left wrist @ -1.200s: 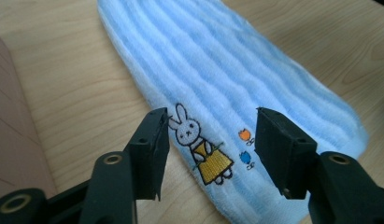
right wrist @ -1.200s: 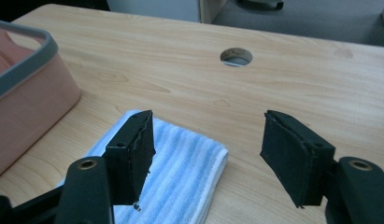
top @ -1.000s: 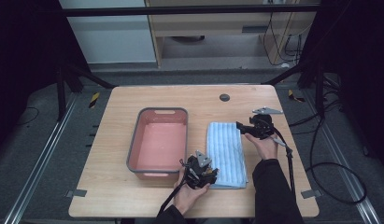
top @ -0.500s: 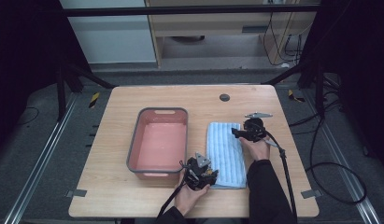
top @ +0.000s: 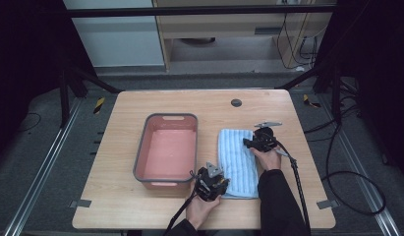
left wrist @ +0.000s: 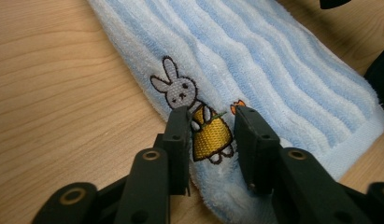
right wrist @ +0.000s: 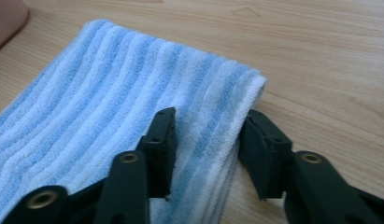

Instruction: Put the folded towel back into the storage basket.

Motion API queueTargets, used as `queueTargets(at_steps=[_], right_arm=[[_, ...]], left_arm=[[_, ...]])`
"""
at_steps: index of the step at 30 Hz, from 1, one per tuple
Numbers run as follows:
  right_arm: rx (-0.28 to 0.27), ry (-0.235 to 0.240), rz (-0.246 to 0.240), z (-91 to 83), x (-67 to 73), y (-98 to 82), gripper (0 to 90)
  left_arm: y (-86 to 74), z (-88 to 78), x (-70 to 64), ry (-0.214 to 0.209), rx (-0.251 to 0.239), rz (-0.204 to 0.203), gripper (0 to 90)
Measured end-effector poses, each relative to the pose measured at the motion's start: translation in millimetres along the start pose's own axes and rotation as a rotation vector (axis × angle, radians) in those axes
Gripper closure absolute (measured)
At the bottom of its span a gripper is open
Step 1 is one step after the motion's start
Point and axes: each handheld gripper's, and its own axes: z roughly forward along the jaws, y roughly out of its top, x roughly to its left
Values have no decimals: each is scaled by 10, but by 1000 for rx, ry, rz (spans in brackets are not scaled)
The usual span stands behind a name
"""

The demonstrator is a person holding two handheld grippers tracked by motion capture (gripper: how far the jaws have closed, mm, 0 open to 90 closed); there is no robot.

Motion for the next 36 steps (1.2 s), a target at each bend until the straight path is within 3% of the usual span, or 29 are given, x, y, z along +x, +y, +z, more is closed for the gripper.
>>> queueTargets(at_steps=[6, 10, 16, 25, 36], right_arm=[[2, 48, 37, 2, 24, -6, 798], [-5, 36, 23, -7, 48, -6, 826], [-36, 63, 46, -64, 30, 8, 839], [-105, 71, 4, -325, 119, 145, 840], [-199, 69, -20, -760, 228, 401, 840]], left_arm=[[4, 4, -6, -7, -3, -8, 766], [3, 0, -17, -3, -11, -7, 796], [29, -63, 25, -32, -31, -14, 817], [151, -311, 5, -65, -98, 15, 822], [358, -669, -27, -86, -179, 46, 823]])
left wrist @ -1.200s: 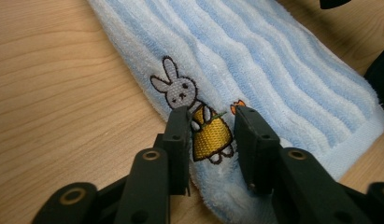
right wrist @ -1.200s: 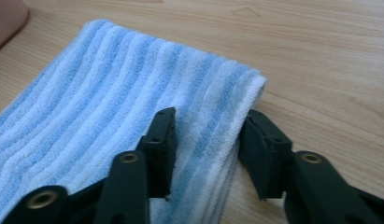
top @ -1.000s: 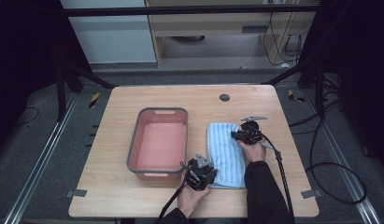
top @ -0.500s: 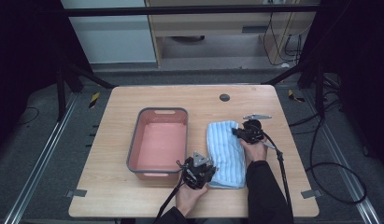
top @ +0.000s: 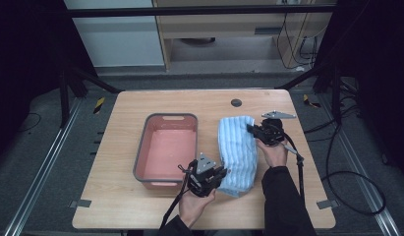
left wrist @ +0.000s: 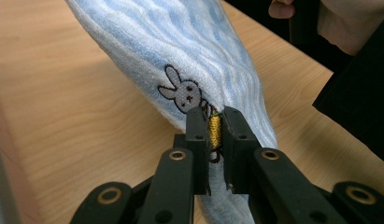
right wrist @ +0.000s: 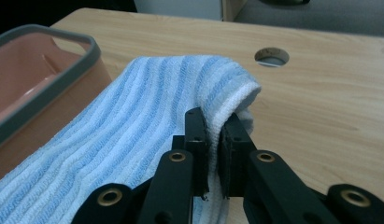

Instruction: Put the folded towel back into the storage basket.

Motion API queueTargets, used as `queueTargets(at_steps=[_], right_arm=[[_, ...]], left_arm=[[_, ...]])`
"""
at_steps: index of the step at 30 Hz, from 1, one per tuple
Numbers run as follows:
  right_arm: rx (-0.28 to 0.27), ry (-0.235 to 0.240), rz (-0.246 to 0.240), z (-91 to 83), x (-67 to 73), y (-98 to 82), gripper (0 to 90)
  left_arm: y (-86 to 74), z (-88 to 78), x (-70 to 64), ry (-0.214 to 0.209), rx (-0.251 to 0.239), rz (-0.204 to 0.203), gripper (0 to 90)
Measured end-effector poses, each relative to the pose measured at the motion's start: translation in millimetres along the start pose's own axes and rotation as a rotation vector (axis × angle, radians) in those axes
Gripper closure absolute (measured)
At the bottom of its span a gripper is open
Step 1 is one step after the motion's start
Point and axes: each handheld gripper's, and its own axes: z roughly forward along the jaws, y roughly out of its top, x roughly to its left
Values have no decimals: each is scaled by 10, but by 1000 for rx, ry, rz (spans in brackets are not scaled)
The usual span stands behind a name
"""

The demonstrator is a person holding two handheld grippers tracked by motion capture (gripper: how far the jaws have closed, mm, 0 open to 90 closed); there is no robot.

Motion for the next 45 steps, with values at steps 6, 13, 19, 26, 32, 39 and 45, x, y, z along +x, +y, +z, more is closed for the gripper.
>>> queueTargets(at_steps=[6, 13, 19, 26, 32, 39, 45], right_arm=[[-40, -2, -12, -154, 115, 181, 841], [-76, -3, -28, -271, 210, 354, 840], [-121, 2, -17, -325, 253, 452, 840], [-164, 3, -21, -315, 393, 577, 840], [-187, 12, -31, -285, 559, 692, 840], [-206, 27, -42, -253, 775, 819, 840], [-215, 35, -49, -218, 922, 899, 840]], left_arm=[[129, -161, -12, -13, -34, 10, 823], [295, -342, -21, -6, -58, 40, 824], [433, -496, 13, 3, -79, 57, 824], [484, -629, 63, 18, -99, 66, 825], [509, -787, 152, 41, -120, 71, 825], [537, -1000, 241, 61, -153, 68, 827], [554, -1146, 312, 87, -170, 64, 827]])
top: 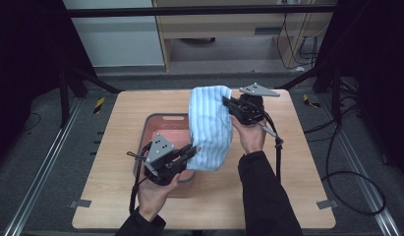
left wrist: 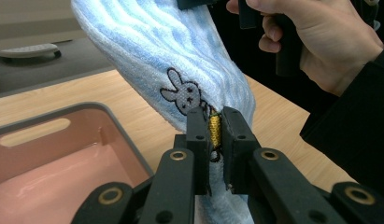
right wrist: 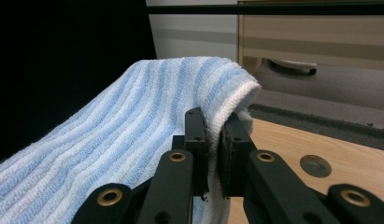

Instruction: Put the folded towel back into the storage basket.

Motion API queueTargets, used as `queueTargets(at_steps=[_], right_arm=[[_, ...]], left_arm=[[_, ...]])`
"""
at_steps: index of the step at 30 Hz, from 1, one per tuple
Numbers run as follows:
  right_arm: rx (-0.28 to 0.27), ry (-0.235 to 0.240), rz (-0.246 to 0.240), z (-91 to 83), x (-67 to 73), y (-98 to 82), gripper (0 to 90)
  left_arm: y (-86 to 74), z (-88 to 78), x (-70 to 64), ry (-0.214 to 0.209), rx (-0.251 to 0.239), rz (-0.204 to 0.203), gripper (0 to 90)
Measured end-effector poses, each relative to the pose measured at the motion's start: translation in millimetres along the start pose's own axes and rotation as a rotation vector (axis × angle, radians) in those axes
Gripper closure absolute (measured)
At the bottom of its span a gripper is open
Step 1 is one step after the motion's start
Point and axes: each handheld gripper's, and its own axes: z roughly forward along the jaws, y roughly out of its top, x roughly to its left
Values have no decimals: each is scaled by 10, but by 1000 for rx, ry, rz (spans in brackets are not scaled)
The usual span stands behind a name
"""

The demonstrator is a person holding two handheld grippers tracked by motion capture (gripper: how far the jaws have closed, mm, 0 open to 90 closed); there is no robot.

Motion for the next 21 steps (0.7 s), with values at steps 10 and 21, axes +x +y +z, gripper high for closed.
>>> queueTargets(at_steps=[10, 21], right_arm=[[-10, 25, -10, 162, 199, 54, 840], [6, 56, -25, 405, 412, 54, 840]], left_arm=[[7, -172, 137, 40, -10, -5, 827], [-97, -316, 356, 69, -12, -45, 828]])
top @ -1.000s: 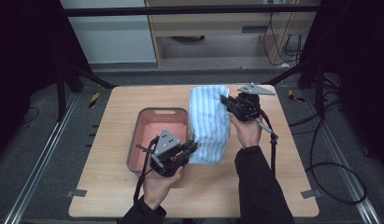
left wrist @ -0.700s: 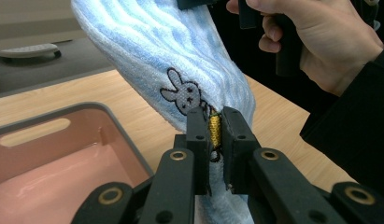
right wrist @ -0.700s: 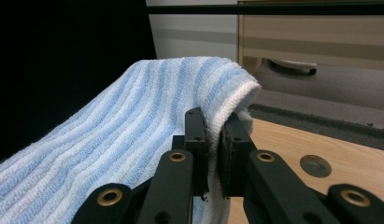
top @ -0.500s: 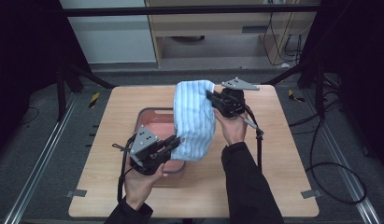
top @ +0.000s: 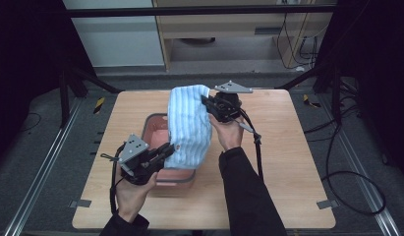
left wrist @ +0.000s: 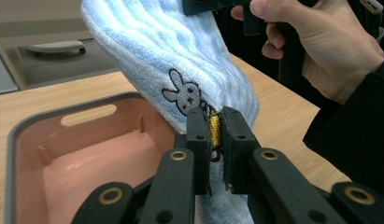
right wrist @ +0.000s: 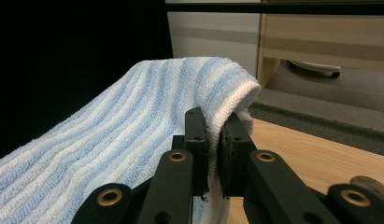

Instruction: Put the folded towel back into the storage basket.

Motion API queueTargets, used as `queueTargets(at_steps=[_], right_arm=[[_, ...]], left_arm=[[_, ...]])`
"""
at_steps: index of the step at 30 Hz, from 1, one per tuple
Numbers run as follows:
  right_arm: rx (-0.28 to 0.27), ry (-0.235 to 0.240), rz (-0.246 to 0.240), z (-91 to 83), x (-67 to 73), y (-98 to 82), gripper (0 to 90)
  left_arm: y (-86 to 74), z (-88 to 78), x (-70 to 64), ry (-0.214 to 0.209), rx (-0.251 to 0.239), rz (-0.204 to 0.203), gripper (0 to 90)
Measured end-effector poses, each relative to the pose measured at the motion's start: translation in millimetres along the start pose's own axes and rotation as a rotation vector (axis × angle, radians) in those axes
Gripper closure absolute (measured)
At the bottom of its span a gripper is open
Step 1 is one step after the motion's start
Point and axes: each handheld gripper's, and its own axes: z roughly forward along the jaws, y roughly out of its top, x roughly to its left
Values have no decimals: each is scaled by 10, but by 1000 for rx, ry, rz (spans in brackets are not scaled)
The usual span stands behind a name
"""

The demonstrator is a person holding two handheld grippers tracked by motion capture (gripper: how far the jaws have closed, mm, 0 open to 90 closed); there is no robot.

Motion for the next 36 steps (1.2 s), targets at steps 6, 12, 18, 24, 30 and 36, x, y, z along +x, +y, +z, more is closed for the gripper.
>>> queueTargets(at_steps=[6, 12, 18, 24, 30, 36], right_arm=[[8, 16, -6, 132, 93, -5, 840], [19, 30, -6, 279, 173, -43, 839], [46, 35, -6, 430, 238, -145, 840], [70, 32, 6, 523, 237, -262, 839], [95, 25, 4, 576, 222, -365, 839], [115, 27, 0, 646, 251, -443, 839]], left_arm=[[-29, -69, 95, 14, 10, -21, 828], [-104, -89, 195, 35, 21, -30, 828], [-214, -47, 276, 47, 38, -45, 828], [-280, 32, 294, 55, 66, -44, 828], [-344, 95, 287, 64, 90, -41, 828], [-414, 115, 325, 79, 105, -52, 828]])
